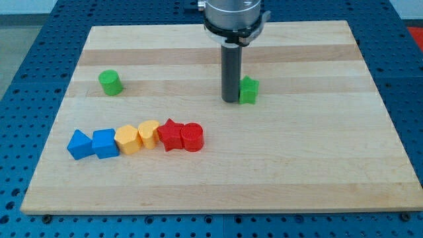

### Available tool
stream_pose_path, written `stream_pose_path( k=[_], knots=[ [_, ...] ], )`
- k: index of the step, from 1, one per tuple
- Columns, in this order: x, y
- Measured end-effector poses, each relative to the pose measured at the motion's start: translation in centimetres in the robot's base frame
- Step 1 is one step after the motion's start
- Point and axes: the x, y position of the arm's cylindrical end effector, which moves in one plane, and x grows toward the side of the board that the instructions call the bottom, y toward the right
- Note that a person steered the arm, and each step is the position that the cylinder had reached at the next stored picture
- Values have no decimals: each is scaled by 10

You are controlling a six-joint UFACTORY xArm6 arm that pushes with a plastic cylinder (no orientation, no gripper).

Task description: Move green star on right side of red circle

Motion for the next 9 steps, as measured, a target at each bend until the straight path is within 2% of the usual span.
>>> stream_pose_path(
  k=[2, 4, 6, 9],
  knots=[
    [-37, -2],
    [-36, 62],
    [33, 66],
    [70, 53]
  ],
)
